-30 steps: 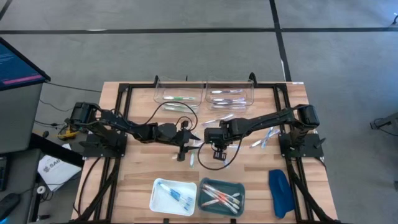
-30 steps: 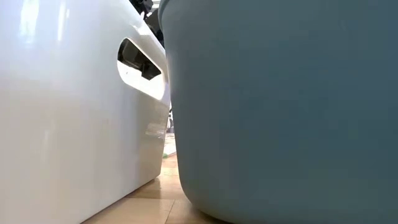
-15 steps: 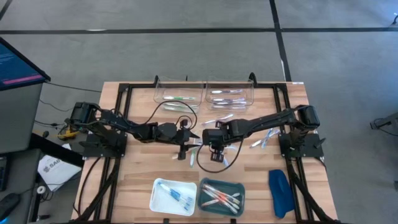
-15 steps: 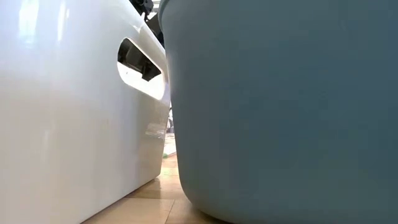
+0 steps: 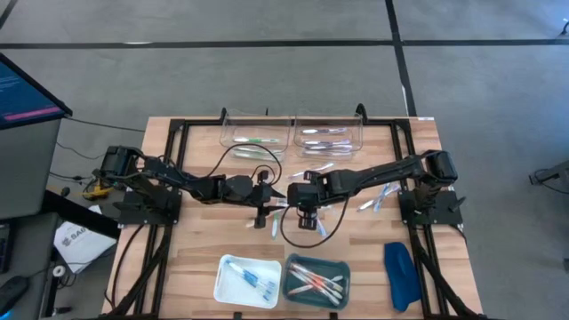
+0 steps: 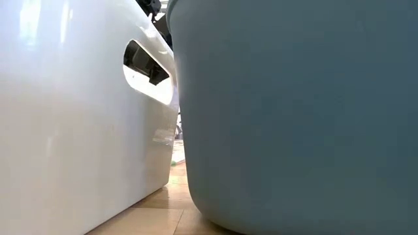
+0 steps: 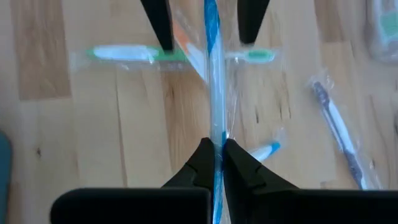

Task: Pick & Place Toothbrushes
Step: Put the blue toothbrush into the white bin

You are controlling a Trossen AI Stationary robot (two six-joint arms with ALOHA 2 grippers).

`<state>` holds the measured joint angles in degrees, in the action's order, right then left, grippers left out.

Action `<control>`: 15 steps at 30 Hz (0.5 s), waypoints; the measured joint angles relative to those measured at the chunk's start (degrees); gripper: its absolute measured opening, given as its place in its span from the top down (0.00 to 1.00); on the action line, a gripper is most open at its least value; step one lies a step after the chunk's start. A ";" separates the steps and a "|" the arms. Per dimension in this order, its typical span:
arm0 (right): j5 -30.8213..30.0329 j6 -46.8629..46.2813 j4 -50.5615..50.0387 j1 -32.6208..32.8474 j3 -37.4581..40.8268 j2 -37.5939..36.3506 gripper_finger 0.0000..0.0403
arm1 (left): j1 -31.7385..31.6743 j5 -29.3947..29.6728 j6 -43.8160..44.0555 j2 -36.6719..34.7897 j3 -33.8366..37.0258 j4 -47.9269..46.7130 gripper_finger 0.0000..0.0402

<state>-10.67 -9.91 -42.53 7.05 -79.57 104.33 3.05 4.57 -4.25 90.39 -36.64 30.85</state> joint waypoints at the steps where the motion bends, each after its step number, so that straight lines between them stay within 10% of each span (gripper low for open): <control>1: -0.14 -0.01 0.13 0.02 -0.25 0.00 0.99 | 0.00 -0.33 0.00 0.00 0.00 -0.02 0.63; 15: -1.31 -0.03 -0.26 0.11 -0.31 0.01 0.99 | 0.00 -0.95 0.00 0.00 0.00 -0.04 0.72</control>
<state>-11.98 -9.94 -42.79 7.16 -79.88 104.34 3.05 3.62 -4.25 90.39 -36.64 30.81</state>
